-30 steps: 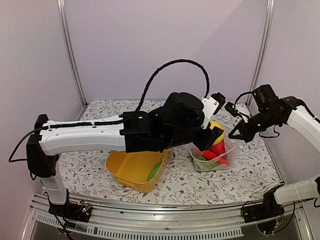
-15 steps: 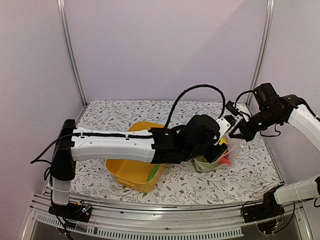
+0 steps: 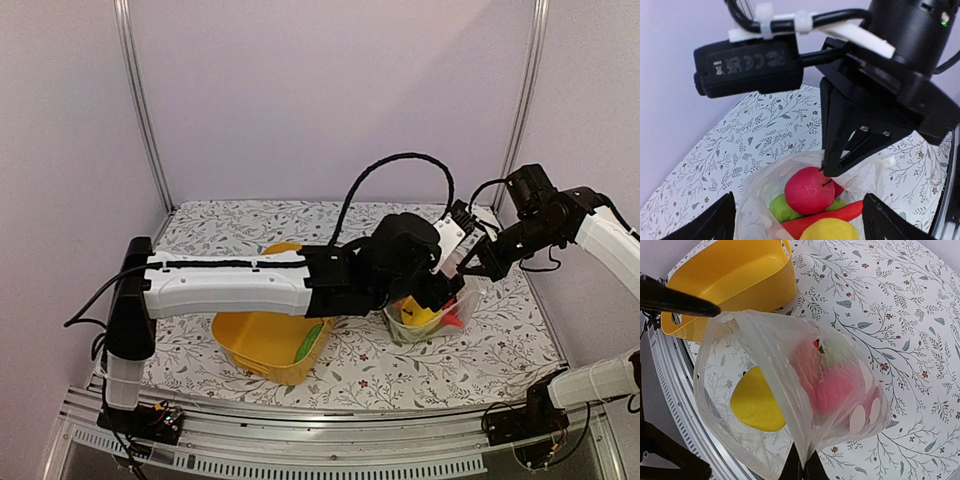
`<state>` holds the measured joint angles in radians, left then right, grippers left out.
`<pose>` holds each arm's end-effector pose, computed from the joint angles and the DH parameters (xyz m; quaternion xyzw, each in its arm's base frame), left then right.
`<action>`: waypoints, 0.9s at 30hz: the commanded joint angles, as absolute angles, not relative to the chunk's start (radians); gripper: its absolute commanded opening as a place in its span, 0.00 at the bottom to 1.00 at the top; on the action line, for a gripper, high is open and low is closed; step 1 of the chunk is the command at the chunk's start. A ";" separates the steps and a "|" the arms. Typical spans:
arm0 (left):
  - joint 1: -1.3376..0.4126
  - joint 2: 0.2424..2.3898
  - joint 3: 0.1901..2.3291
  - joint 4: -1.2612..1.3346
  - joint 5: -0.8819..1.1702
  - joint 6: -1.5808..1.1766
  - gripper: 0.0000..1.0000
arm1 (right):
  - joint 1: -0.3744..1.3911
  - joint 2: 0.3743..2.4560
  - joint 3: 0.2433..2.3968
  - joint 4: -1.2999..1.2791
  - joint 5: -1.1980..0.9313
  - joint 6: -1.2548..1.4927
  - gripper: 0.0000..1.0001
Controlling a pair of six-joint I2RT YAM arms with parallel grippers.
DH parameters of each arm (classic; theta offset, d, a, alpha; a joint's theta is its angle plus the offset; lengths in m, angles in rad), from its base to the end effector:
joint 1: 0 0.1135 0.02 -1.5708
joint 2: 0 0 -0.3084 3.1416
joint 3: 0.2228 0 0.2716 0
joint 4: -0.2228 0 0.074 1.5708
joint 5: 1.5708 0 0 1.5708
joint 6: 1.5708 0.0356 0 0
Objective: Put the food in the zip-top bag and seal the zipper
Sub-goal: Place the fake fruit in the zipper food storage bag, then pass from the right arm to the left
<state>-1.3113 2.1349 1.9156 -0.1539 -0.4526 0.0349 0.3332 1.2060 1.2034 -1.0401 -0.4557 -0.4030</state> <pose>0.1575 -0.5326 0.3364 0.4029 0.7082 -0.1784 0.5516 0.2107 0.0895 0.3694 -0.3934 0.8562 0.2090 0.2617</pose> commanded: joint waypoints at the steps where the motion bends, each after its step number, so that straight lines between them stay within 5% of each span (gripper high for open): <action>1: -1.374 1.981 1.822 -0.134 -0.392 0.130 0.86 | 0.330 1.206 1.227 -1.051 -0.474 -0.395 0.00; 7: -1.408 1.893 1.741 -0.351 -0.202 0.161 0.66 | 0.330 1.185 1.223 -1.053 -0.474 -0.405 0.00; 11: -1.407 1.921 1.728 -0.499 -0.177 0.168 0.61 | 0.330 1.170 1.209 -1.050 -0.482 -0.410 0.00; 21: -1.396 2.039 1.707 -0.473 -0.375 0.224 0.76 | 0.331 1.169 1.183 -1.045 -0.488 -0.410 0.00; 27: -1.380 2.087 1.721 -0.459 -0.407 0.275 0.53 | 0.330 1.169 1.167 -1.040 -0.487 -0.411 0.00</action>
